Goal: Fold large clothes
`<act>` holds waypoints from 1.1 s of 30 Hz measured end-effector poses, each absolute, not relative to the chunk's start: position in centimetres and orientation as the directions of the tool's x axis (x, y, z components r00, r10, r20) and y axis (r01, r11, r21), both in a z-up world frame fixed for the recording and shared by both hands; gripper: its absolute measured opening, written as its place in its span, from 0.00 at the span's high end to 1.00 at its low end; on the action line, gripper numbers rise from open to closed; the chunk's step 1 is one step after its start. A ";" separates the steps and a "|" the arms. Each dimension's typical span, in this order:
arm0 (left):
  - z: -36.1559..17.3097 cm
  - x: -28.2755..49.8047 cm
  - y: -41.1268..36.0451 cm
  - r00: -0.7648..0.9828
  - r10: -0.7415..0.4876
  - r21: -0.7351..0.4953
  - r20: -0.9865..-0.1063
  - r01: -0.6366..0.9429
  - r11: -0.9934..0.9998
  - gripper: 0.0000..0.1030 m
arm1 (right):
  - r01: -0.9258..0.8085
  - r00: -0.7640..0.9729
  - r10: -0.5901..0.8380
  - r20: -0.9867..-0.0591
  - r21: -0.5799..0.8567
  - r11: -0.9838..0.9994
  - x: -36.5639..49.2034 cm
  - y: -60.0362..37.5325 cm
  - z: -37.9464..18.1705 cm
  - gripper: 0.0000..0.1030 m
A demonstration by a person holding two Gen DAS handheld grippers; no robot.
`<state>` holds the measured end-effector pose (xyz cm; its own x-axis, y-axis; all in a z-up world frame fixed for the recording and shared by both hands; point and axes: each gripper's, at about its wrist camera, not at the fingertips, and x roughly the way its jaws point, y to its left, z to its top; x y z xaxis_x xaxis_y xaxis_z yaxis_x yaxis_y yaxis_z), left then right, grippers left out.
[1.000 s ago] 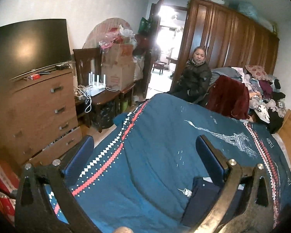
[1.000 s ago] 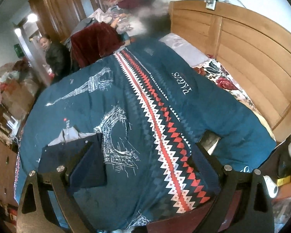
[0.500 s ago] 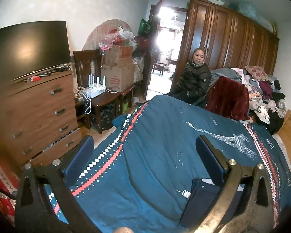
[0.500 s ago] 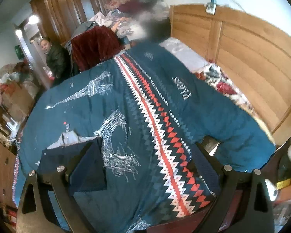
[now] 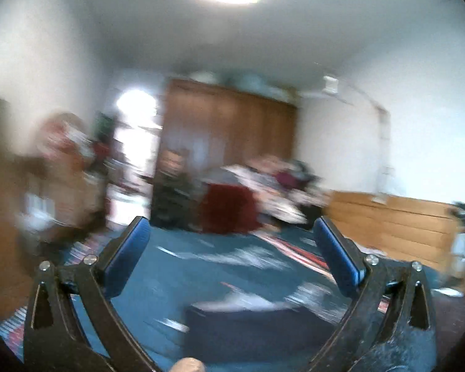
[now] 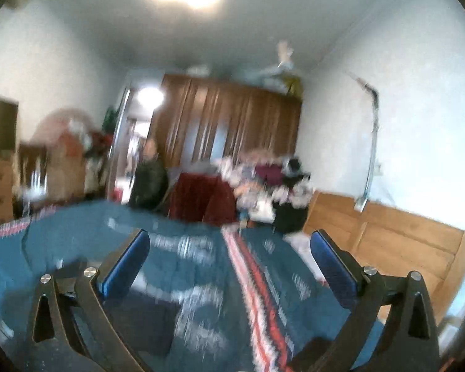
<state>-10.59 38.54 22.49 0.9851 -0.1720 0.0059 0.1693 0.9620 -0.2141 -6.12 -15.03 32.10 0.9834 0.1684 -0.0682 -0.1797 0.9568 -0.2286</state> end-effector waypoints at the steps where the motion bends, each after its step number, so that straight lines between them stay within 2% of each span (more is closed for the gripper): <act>1: 20.9 -9.7 37.9 0.977 -0.210 -0.250 -0.027 0.197 0.948 0.00 | -0.190 0.980 0.170 -0.100 -0.237 0.953 -6.4 -14.1 30.3 0.00; 3: 16.1 -6.7 36.1 0.948 -0.285 -0.337 -0.142 0.225 0.914 0.00 | -0.244 0.960 0.203 -0.195 -0.221 0.944 -6.6 -12.1 25.8 0.00; 7: 5.6 -0.5 34.2 0.852 -0.366 -0.508 -0.373 0.143 0.849 0.00 | -0.353 0.862 0.311 -0.401 -0.034 0.935 -5.6 -9.8 17.6 0.00; 9: 1.2 1.4 34.3 0.803 -0.389 -0.573 -0.452 0.072 0.816 0.01 | -0.368 0.807 0.322 -0.495 0.004 0.930 -5.4 -8.1 13.5 0.00; 12: -2.0 2.1 34.1 0.767 -0.383 -0.595 -0.516 0.001 0.804 0.01 | -0.369 0.749 0.364 -0.553 0.107 0.923 -5.0 -7.4 10.2 0.00; 14: -2.1 1.7 33.7 0.760 -0.362 -0.565 -0.539 -0.008 0.825 0.01 | -0.367 0.735 0.380 -0.562 0.141 0.919 -4.6 -7.1 9.3 0.00; 17: 0.1 2.2 35.6 0.790 -0.326 -0.568 -0.519 -0.034 0.822 0.01 | -0.361 0.732 0.406 -0.548 0.193 0.912 -1.8 -7.4 9.5 0.00; 20: 4.4 4.6 40.5 0.856 -0.216 -0.562 -0.469 -0.100 0.821 0.01 | -0.329 0.664 0.503 -0.554 0.388 0.861 4.6 -8.6 10.1 0.00; 22: 7.2 7.2 43.6 0.853 -0.171 -0.564 -0.493 -0.164 0.809 0.01 | -0.285 0.589 0.560 -0.583 0.499 0.819 10.6 -9.2 10.7 0.00; 24: 9.9 10.1 47.0 0.857 -0.191 -0.617 -0.478 -0.173 0.768 0.00 | -0.207 0.539 0.619 -0.571 0.622 0.755 16.3 -10.2 11.0 0.00; 26: 11.1 13.1 49.6 0.828 -0.188 -0.629 -0.528 -0.232 0.742 0.00 | -0.117 0.418 0.719 -0.555 0.752 0.649 21.3 -10.7 9.7 0.01; 28: 10.3 15.0 51.5 0.790 -0.218 -0.659 -0.573 -0.286 0.695 0.00 | 0.040 0.387 0.716 -0.582 0.786 0.617 24.2 -11.3 7.9 0.01; 30: 8.2 16.0 52.7 0.749 -0.226 -0.674 -0.623 -0.368 0.640 0.01 | 0.071 0.355 0.724 -0.591 0.790 0.609 25.8 -11.1 6.6 0.00; 33: 5.3 15.8 53.3 0.720 -0.240 -0.688 -0.652 -0.428 0.586 0.01 | 0.139 0.303 0.707 -0.639 0.763 0.631 26.3 -10.6 4.1 0.00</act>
